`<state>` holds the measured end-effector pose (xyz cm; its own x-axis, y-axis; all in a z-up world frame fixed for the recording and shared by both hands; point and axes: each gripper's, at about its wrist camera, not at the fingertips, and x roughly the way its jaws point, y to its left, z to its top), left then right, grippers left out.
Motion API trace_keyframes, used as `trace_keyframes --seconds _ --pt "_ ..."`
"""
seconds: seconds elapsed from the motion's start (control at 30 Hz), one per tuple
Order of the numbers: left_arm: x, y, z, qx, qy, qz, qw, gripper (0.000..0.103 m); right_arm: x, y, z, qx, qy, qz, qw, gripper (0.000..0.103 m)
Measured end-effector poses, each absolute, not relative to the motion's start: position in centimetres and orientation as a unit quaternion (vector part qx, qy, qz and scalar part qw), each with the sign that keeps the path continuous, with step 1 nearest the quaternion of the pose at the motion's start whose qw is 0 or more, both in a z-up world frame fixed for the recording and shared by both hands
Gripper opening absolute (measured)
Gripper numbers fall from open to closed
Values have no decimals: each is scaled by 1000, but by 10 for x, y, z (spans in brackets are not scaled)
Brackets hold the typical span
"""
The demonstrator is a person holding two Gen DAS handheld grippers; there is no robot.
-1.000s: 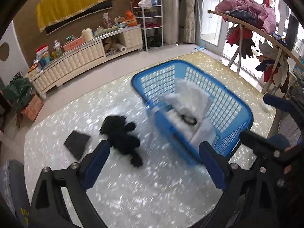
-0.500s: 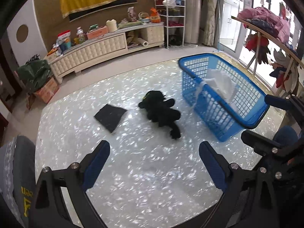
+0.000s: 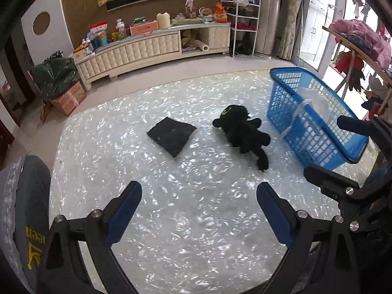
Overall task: Organize soft objects
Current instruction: 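Move both grippers toward the black square pad and black plush toy, then grasp the black pad with the left gripper while the right gripper grasps the black plush toy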
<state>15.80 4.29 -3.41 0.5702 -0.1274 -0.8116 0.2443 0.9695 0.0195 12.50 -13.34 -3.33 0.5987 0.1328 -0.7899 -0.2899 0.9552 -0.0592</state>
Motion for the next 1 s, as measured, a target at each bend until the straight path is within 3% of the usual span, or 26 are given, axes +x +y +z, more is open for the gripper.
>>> trace_keyframes --seconds 0.63,1.0 --pt "243 71 -68 97 493 -124 856 94 186 -108 -70 -82 475 116 868 103" --pt "292 86 -111 62 515 -146 842 94 212 -108 -89 -89 494 107 858 103"
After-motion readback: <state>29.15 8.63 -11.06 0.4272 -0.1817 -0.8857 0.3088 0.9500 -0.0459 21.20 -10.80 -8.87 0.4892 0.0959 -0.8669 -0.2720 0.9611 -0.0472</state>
